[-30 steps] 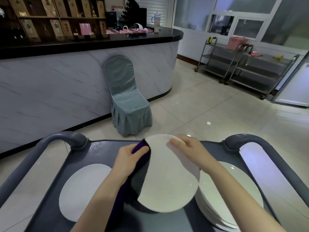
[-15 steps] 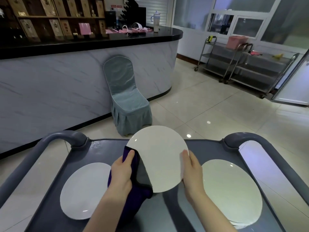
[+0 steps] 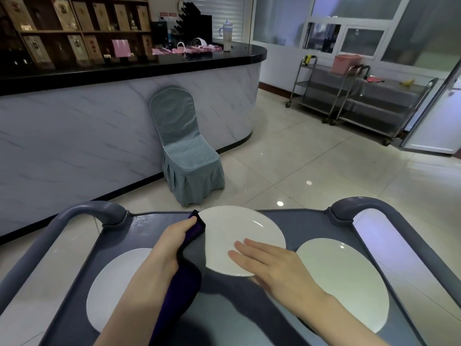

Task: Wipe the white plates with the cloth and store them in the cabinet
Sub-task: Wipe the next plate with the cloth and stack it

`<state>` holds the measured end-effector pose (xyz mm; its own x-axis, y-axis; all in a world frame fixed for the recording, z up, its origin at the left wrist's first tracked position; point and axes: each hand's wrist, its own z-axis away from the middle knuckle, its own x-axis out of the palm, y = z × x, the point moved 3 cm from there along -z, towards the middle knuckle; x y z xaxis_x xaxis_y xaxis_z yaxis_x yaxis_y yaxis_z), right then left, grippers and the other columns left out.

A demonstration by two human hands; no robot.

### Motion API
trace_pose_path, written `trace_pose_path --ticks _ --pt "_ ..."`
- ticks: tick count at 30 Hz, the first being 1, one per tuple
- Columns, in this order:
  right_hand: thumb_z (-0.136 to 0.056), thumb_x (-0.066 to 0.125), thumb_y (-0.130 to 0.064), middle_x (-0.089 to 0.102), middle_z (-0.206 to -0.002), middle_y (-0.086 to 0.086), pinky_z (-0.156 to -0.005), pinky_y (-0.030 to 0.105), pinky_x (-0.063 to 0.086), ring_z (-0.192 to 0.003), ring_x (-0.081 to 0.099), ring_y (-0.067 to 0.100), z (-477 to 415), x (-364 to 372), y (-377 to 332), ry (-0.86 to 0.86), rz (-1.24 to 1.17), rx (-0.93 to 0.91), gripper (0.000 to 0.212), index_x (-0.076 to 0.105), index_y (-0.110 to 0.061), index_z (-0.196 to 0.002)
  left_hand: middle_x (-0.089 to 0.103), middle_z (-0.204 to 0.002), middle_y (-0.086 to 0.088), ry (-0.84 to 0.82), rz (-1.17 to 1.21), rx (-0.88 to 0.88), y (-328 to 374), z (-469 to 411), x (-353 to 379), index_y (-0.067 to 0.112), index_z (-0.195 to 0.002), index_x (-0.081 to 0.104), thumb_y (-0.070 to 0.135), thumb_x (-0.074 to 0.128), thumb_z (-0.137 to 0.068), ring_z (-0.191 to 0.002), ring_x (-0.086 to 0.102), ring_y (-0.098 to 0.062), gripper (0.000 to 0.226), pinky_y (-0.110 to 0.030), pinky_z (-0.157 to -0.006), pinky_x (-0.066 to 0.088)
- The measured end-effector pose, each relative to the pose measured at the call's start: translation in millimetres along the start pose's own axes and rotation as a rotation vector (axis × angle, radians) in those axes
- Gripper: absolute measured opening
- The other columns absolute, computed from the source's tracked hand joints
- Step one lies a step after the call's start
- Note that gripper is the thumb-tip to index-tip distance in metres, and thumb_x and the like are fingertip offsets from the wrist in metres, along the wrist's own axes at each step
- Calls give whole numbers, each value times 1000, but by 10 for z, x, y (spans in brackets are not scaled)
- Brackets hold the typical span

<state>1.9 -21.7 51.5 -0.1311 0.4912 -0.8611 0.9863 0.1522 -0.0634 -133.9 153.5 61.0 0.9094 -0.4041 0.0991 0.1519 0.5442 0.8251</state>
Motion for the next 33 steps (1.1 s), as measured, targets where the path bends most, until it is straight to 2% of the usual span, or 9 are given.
trace_pose_path --ticks 2,4,6,7,10,15,22,29,33 --pt "-98 50 -40 63 -126 -27 -80 19 56 -112 63 -2 -48 -56 -54 -36 -145 177 33 59 -42 -130 71 -65 -10 -58 145 6 -21 60 79 -1 -112 66 24 54 -99 -60 68 -18 30 -27 -58 52" --pt "-99 49 -47 61 -94 -40 -71 10 45 -85 58 -12 -141 -138 -122 -8 -387 384 18 60 -55 -111 70 -77 -8 -140 162 86 -74 146 230 7 -120 60 31 47 -102 -62 69 -10 32 -24 -59 56" --pt "-100 54 -36 50 -63 -24 -61 13 34 -62 43 -4 -227 -158 -174 100 -692 608 32 58 -51 -72 69 -117 -5 -227 121 153 -169 202 439 21 -132 57 51 53 -94 -102 67 -13 48 -35 -93 53" --pt "-99 55 -31 48 -59 -20 -59 14 32 -58 40 -2 -253 -151 -200 138 -821 705 38 54 -44 -63 55 -141 4 -250 46 246 -196 222 537 36 -142 46 55 52 -90 -124 55 -11 56 -39 -108 42" --pt "-97 55 -30 65 -63 -8 -57 15 44 -60 57 2 -348 -213 -256 272 -1083 932 32 66 -25 -68 4 -160 27 -173 -277 732 -164 310 701 49 -149 7 39 33 -102 -148 5 2 54 -36 -124 10" --pt "-98 53 -37 77 -93 7 -78 29 56 -86 72 16 -418 -193 -68 458 -1316 1177 37 76 -8 -97 -4 -162 22 -236 -789 1160 -370 510 848 34 -153 3 30 16 -99 -150 -9 -6 56 -38 -123 -4" --pt "-99 53 -31 76 -94 16 -81 37 57 -88 73 26 -324 -199 -175 445 -1343 1283 32 76 -10 -89 15 -158 28 -212 -625 994 -221 77 661 44 -149 20 34 32 -99 -149 9 -1 52 -48 -122 15" --pt "-100 52 -34 78 -89 7 -79 31 54 -85 73 17 -392 -201 -12 545 -1351 1292 34 75 -9 -95 5 -163 19 -257 -990 1214 -424 421 800 31 -155 13 33 29 -100 -151 -1 -6 58 -46 -122 6" --pt "-101 51 -31 77 -98 10 -80 31 57 -94 73 17 -380 -157 -112 477 -1324 1296 33 74 -8 -103 11 -162 20 -219 -862 1144 -258 190 725 37 -154 14 38 26 -101 -150 4 -4 54 -50 -122 12"
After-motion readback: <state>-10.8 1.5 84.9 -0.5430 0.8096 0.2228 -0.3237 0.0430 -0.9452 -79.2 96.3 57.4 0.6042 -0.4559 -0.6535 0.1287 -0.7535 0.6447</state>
